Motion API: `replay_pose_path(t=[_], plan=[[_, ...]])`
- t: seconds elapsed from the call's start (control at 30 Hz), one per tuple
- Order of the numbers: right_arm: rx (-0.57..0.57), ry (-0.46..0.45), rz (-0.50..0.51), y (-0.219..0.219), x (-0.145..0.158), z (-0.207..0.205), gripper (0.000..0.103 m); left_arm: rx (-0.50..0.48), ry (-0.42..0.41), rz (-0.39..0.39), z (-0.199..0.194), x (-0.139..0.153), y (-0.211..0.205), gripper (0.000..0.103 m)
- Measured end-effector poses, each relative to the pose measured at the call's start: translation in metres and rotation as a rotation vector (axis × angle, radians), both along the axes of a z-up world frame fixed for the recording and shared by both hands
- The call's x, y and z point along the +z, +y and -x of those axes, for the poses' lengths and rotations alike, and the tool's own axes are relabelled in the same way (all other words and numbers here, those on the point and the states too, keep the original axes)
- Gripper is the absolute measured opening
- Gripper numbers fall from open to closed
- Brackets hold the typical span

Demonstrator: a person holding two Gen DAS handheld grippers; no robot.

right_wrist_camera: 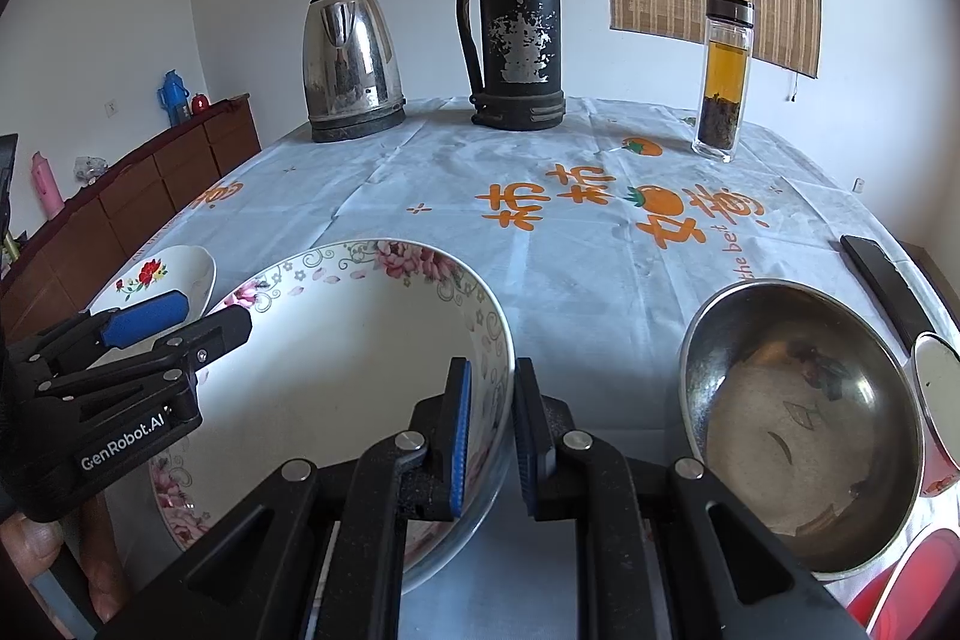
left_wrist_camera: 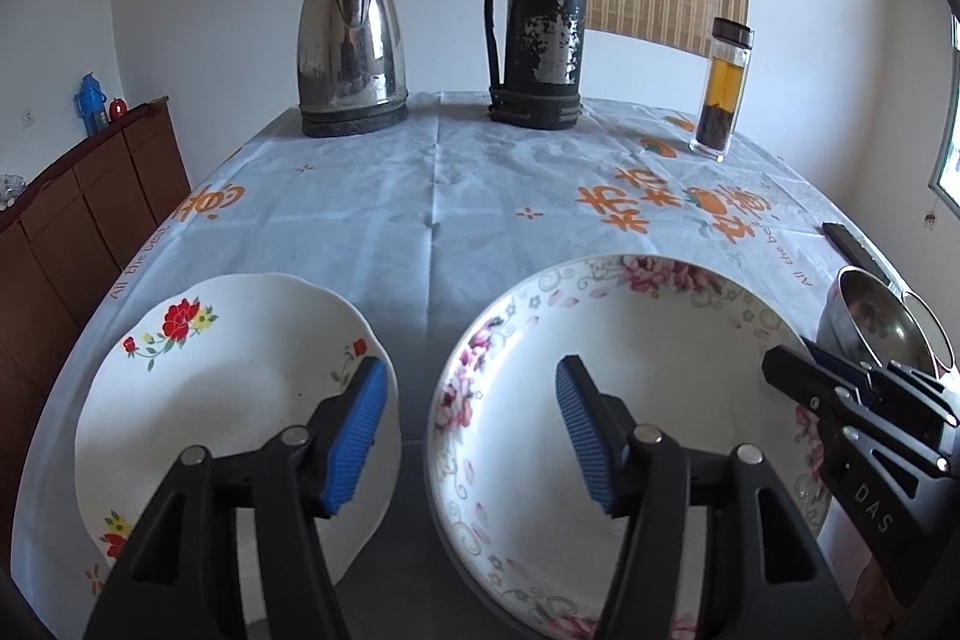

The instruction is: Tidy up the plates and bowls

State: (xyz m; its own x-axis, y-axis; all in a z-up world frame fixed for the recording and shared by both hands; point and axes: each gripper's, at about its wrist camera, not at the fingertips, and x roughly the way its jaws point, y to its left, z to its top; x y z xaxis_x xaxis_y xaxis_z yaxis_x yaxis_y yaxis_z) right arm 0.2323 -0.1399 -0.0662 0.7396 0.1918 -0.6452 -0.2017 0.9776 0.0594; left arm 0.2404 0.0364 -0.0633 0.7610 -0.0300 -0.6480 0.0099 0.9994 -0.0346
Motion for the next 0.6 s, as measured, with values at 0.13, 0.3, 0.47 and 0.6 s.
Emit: replay_pose_path(t=[0.13, 0.3, 0.47, 0.6], plan=[[-0.004, 0.000, 0.012, 0.0007, 0.0004, 0.0001, 0.016, 0.002, 0.000, -0.003, -0.0007, 0.0003, -0.0003, 0.063], [-0.007, 0.000, 0.019, 0.0022, 0.0010, 0.0004, 0.017, 0.003, -0.001, 0.002, -0.0005, 0.0003, 0.0007, 0.065], [-0.007, -0.007, 0.021, 0.0029, 0.0016, 0.0014, 0.016, 0.002, -0.001, 0.003, -0.0001, 0.0003, 0.0019, 0.066], [-0.006, -0.005, 0.018, 0.0033, 0.0019, 0.0014, 0.017, 0.000, 0.001, 0.002, 0.0000, 0.0007, 0.0020, 0.066]])
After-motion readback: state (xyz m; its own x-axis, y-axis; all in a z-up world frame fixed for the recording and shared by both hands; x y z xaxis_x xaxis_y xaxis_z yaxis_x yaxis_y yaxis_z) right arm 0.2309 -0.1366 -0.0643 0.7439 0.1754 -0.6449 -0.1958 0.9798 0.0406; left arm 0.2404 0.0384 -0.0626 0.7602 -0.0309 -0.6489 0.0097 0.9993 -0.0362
